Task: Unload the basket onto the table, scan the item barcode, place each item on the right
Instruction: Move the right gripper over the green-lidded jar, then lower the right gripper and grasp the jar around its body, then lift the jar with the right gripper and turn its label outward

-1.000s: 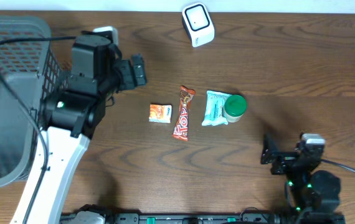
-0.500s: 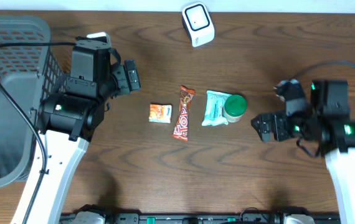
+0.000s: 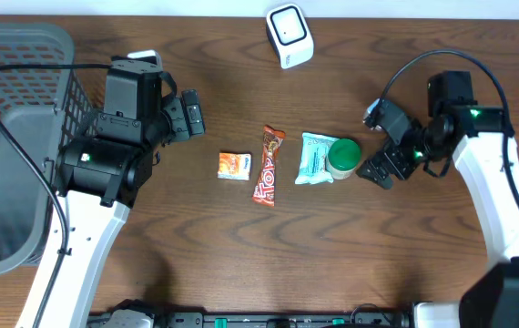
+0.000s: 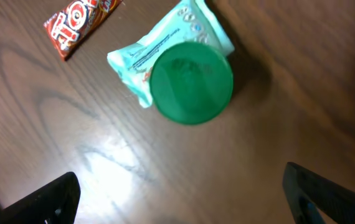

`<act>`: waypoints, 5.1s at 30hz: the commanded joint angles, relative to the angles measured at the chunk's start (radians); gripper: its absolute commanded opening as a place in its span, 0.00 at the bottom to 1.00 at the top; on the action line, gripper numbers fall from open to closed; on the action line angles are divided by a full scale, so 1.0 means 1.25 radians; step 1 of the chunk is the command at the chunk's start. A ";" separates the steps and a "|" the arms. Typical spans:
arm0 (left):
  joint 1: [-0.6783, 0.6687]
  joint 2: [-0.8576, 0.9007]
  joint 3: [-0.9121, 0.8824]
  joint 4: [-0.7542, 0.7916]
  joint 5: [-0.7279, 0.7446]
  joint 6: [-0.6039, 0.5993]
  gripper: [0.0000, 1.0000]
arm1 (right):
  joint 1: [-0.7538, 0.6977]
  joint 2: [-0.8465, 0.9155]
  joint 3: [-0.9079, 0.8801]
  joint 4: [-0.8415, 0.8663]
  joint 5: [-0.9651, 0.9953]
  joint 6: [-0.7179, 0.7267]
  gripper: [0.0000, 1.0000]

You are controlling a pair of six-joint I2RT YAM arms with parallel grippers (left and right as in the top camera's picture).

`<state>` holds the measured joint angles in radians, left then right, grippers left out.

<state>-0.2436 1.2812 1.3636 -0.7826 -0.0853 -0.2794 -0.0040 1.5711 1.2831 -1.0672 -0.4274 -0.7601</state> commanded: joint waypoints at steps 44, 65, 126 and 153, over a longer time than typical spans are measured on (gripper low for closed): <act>0.002 0.000 0.001 -0.014 -0.008 0.013 0.98 | 0.122 0.275 0.072 0.163 0.209 0.097 0.25; 0.002 0.000 0.001 -0.049 -0.008 0.013 0.98 | 0.123 0.275 0.098 0.118 0.432 1.100 0.35; 0.002 0.000 0.001 -0.059 -0.008 0.013 0.98 | 0.071 0.370 0.097 0.174 0.341 0.693 0.89; 0.002 0.000 0.001 -0.059 -0.008 0.013 0.98 | 0.060 0.369 0.130 0.134 0.262 0.734 0.49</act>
<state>-0.2436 1.2812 1.3636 -0.8558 -0.0853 -0.2794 0.0738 2.0224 1.3998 -0.8860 -0.0315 0.1341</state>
